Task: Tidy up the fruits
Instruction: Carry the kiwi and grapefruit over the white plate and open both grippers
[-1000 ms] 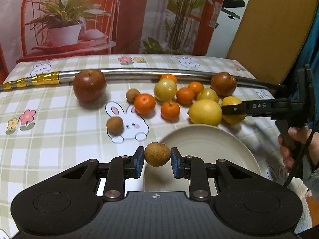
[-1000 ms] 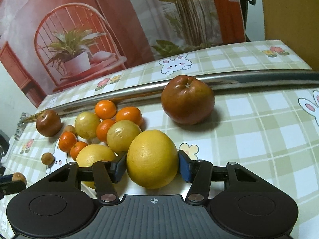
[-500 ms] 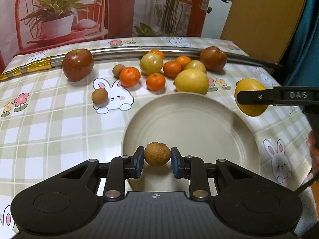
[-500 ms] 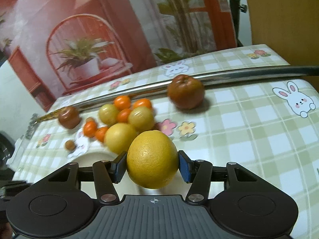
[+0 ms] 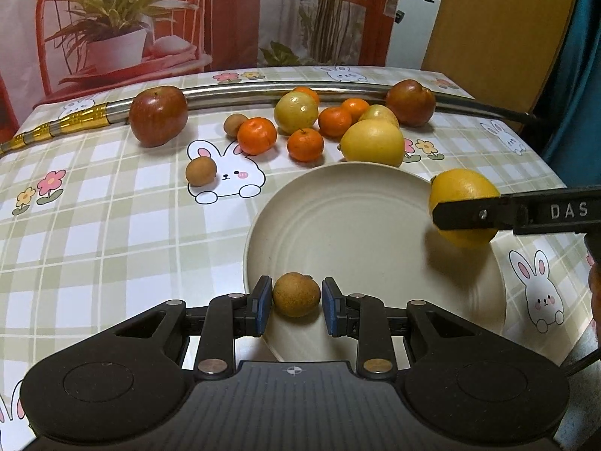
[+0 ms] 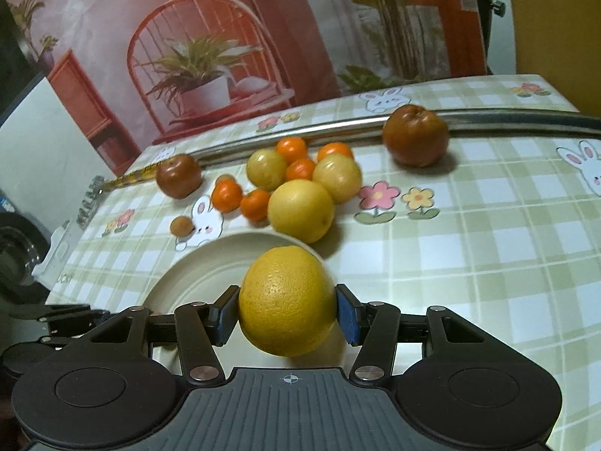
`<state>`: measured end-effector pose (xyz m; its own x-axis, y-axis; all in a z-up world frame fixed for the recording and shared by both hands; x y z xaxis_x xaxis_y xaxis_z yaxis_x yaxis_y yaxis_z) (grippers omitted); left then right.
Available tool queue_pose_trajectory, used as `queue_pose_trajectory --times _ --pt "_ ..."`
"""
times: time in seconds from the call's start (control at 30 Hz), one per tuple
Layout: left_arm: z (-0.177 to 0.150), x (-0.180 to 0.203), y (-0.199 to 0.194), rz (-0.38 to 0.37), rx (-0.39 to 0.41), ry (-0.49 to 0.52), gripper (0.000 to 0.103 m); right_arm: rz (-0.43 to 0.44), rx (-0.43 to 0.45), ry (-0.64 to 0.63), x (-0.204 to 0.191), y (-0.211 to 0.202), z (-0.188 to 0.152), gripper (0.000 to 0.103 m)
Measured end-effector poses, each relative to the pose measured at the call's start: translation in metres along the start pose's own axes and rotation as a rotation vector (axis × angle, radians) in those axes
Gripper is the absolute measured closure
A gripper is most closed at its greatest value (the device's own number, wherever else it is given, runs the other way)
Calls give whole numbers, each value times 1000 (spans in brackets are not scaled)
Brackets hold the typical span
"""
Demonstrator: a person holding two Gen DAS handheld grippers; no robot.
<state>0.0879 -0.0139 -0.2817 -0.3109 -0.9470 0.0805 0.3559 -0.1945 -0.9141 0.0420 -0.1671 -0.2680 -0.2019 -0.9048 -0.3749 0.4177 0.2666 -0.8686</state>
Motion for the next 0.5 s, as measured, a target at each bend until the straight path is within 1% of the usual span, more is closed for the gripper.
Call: queue_pose_trajectory --times 0.27,0.5 --pt "-2 1 -1 -1 9 2 72 -17 -38 -9 -1 6 -6 53" --pt "-3 0 -2 -3 10 -4 72 1 -53 -9 2 9 -7 52"
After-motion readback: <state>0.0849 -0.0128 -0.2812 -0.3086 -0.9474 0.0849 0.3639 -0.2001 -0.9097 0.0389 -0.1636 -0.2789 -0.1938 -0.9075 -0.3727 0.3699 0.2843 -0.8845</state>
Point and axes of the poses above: each gripper's, at about its wrist camera, not at the fingertips, and y roughly the way its jaws point, x to its right, z to its top, the point moved 2 cm from there along y, roughly the way its jaws point, and after that the axes turned 15 degrees about -x, right-handed, at the moved point
